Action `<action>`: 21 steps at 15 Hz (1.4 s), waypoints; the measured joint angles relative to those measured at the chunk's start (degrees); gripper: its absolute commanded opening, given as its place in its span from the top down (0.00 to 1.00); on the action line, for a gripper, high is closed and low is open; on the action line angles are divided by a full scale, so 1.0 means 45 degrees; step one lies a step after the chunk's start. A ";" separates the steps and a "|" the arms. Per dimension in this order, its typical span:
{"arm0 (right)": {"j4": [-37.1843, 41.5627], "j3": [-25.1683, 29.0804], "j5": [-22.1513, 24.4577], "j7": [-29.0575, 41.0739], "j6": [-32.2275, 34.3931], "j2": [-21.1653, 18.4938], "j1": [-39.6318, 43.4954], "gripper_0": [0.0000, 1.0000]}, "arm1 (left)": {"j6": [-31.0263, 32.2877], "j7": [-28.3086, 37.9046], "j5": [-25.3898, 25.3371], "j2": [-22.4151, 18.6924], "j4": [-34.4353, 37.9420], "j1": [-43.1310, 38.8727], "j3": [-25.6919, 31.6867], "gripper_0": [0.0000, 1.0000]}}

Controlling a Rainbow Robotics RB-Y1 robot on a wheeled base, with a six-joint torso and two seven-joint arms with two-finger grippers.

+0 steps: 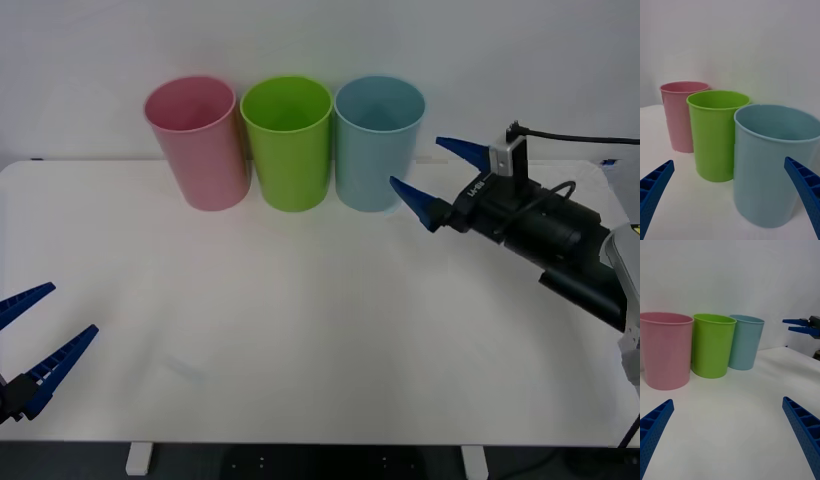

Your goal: Grasp the object on the table and drop it into the matching bin: aluminum can to the light blue bin, PET bottle to the pink bin.

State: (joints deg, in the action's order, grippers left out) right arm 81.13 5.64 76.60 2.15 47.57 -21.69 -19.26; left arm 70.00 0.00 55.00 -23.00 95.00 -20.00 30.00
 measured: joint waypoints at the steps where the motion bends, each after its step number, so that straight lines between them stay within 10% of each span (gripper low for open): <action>1: 0.0207 -0.0003 -0.0092 -0.0057 0.0135 -0.0120 0.0345 0.00 | 0.0000 0.0000 0.0000 0.0000 0.0000 0.0000 0.0000 0.00; 10: 0.1879 0.1306 -0.0706 0.0216 0.3188 -0.0481 0.3193 0.00 | 0.0000 0.0001 0.0000 0.0000 0.0000 0.0000 0.0000 0.00; 21: 0.4371 0.1974 -0.1194 0.1138 0.3302 -0.0494 0.6821 0.00 | 0.0000 0.0001 0.0000 0.0000 0.0000 -0.0001 0.0000 0.00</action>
State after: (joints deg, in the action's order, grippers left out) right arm 100.80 14.52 71.23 7.27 62.43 -23.91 11.44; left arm 70.00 0.00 55.00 -23.00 95.00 -20.00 30.00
